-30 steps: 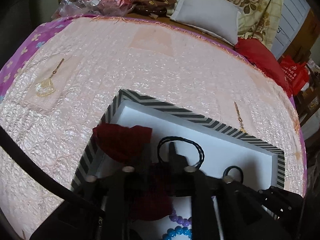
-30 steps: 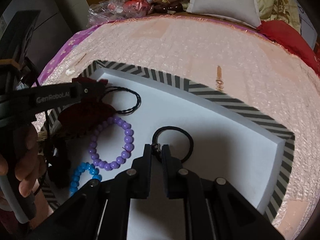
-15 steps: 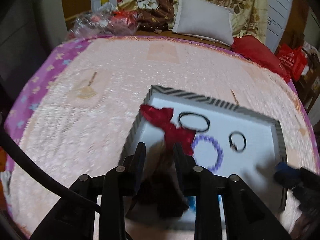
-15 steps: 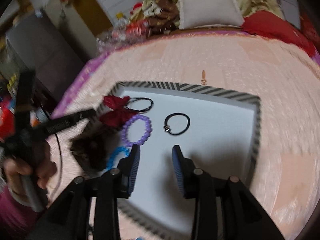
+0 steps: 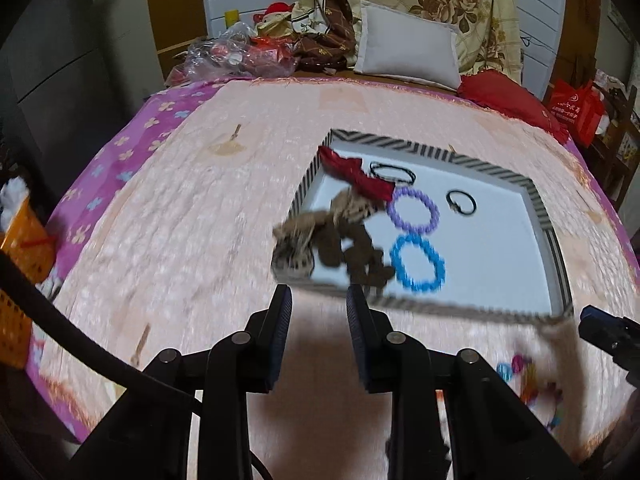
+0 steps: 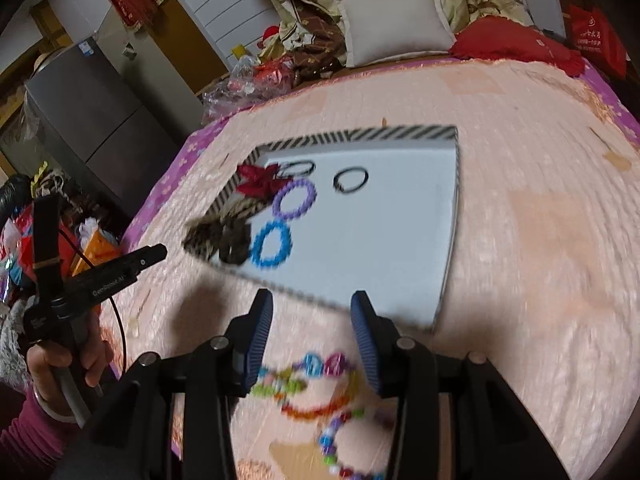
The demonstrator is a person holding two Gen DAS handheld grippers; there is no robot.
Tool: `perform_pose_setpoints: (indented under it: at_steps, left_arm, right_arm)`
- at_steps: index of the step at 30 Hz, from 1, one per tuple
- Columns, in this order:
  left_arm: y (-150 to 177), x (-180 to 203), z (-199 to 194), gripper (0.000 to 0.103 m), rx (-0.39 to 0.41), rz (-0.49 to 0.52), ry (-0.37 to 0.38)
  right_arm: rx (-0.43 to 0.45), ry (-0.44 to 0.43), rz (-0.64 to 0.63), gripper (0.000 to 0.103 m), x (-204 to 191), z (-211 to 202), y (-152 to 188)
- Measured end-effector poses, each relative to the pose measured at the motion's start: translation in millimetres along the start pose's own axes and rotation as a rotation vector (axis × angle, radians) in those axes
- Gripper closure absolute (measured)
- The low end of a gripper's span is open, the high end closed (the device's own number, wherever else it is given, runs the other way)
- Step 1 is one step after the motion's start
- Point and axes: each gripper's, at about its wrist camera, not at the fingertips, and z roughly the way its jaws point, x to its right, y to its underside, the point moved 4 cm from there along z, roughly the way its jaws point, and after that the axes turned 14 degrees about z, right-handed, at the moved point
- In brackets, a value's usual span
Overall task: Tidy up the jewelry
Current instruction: 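Withdraw both tools from the tray back to the loose jewelry, then grasp the black beaded bracelet with the left tool while the right grasps the multicolour bead bracelet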
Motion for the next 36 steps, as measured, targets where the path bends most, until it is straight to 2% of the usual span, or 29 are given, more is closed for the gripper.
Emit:
perform_pose_setpoints:
  at_steps: [3,10,14,18,36]
  left_arm:
    - [20.3,5.1,-10.4,0.078,-0.003,0.0,-0.017]
    - [43.7,10.5,-22.8,0.078,0.004,-0.042,0.005]
    - [52.9,17.5,-24.7,0.078,0.002,-0.033,0.002]
    - [59.3,21.2,-24.4,0.078,-0.003,-0.035,0.012]
    - [77.3,30.5,-23.8,0.078,-0.028,-0.03,0.021]
  right_arm:
    - [0.014,0.01,-0.021,0.061,-3.4,-10.0,20.5]
    - [0.002,0.024,-0.028,0.061,-2.1,-16.6,49.0]
    - [0.014,0.047,-0.047,0.06,-2.7,-19.7,55.5]
    - [0.022,0.054,-0.055,0.053,-3.4,-23.7,59.1]
    - [0.004,0.09,-0.092,0.053,4.9,-26.9,75.5]
